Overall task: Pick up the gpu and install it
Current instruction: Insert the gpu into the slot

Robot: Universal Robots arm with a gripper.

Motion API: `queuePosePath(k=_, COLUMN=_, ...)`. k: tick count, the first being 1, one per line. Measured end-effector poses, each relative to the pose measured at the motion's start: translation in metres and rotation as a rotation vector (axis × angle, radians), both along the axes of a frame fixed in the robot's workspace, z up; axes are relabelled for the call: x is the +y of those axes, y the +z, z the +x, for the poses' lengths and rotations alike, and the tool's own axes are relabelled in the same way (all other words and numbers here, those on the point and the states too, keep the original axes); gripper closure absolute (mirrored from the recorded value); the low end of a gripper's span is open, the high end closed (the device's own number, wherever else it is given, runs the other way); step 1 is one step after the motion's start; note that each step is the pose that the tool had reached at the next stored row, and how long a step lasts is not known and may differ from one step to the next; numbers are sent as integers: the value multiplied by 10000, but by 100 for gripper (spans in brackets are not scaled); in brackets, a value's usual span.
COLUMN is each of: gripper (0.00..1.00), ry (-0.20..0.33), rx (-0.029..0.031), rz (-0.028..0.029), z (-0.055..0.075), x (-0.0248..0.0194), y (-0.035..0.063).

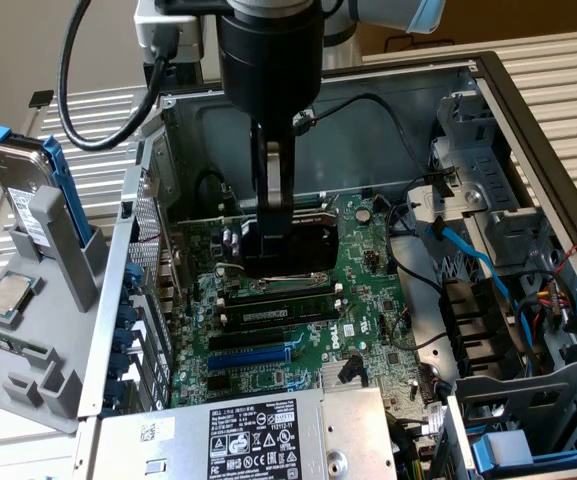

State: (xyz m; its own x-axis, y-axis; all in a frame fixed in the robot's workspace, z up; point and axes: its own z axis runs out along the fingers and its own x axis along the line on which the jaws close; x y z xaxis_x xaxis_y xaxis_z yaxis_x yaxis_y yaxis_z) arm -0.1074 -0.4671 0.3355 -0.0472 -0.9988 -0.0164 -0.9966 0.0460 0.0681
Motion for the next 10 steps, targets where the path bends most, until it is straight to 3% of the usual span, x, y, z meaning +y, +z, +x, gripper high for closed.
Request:
queuePosePath(k=7, gripper=73, ry=3, rx=-1, rz=3, z=-11, x=-8, y=-13)
queuePosePath(k=10, gripper=73, ry=1, rx=8, rz=2, z=-12, x=-29, y=-65)
